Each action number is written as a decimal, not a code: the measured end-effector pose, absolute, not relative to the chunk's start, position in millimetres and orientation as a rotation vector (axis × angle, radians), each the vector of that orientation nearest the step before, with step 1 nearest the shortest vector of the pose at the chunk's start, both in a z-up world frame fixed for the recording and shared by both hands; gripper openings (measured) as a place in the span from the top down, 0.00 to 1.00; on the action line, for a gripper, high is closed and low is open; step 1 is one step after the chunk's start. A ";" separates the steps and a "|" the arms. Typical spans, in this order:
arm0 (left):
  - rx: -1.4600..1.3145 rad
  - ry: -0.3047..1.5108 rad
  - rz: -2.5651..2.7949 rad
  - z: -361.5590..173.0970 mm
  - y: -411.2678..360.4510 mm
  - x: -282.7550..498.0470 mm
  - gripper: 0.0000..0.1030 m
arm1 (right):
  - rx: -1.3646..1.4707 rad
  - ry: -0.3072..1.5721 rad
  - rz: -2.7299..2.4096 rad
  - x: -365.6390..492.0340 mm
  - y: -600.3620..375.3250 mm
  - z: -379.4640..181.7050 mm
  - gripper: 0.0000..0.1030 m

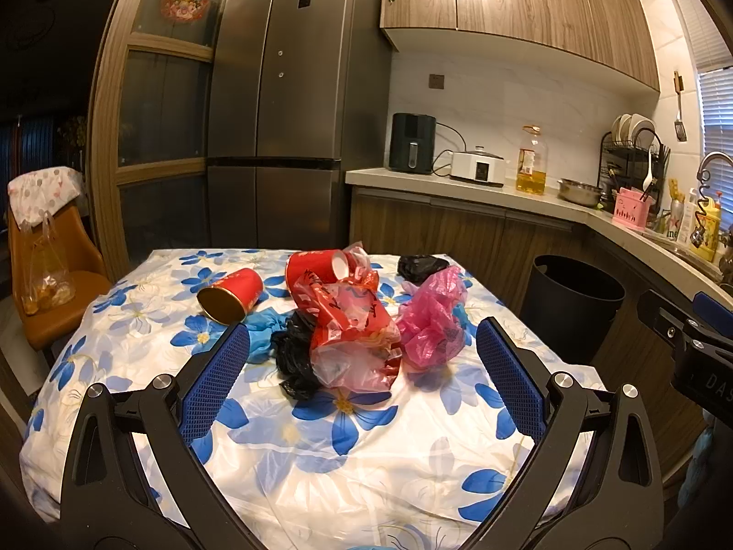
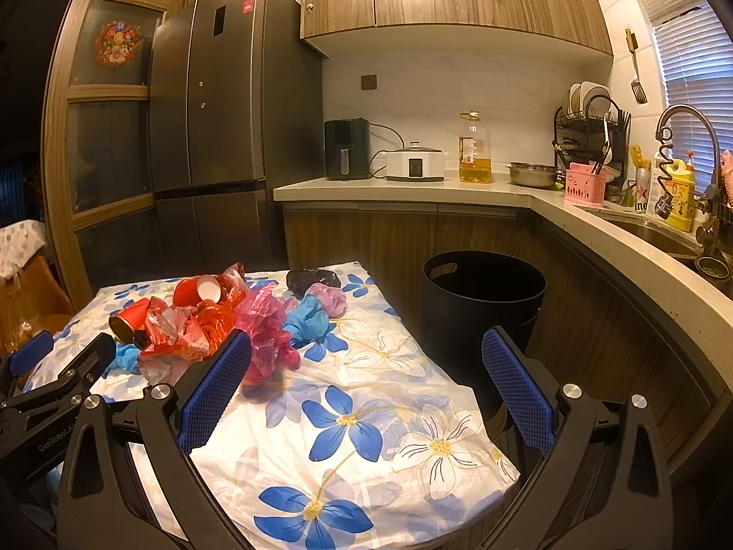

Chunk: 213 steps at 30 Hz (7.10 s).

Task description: Collect trash

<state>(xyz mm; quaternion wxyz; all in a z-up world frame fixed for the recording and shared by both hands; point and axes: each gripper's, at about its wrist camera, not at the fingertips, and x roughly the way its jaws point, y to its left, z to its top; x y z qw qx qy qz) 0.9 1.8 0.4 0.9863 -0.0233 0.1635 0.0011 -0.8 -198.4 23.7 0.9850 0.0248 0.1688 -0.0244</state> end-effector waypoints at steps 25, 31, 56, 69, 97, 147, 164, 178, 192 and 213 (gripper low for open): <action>-0.054 0.330 0.003 2.5 -1.8 1.9 0.05 | 0.055 0.339 -0.050 0.2 -200.6 23.2 0.05; -0.053 0.329 0.003 2.7 -2.8 2.0 0.05 | 0.056 0.337 -0.053 -0.8 -200.9 22.7 0.05; -0.058 0.330 0.002 2.9 -3.4 1.9 0.05 | 0.064 0.343 -0.056 1.6 -204.6 17.9 0.05; -0.063 0.324 0.003 2.3 -11.8 2.9 0.05 | 0.079 0.350 -0.058 10.8 -209.1 10.4 0.05; -0.133 0.420 0.070 -44.4 27.9 127.4 0.55 | 0.105 0.382 0.132 84.7 -186.5 -34.2 0.21; -0.296 0.124 0.121 51.2 55.9 52.6 0.96 | 0.135 0.351 0.301 111.1 -192.6 -28.3 0.97; -0.164 0.177 -0.173 39.8 -101.0 123.8 0.96 | 0.152 0.266 0.091 115.4 -293.9 -4.5 0.97; -0.143 0.173 -0.375 35.1 -203.8 194.9 0.96 | 0.170 0.208 -0.110 147.3 -368.1 6.5 0.97; -0.157 0.198 -0.507 17.6 -276.5 257.4 0.95 | 0.196 0.205 -0.179 181.0 -407.9 2.0 0.97; -0.114 0.252 -0.548 -9.2 -301.2 291.7 0.81 | 0.203 0.209 -0.173 207.9 -420.7 -9.6 0.97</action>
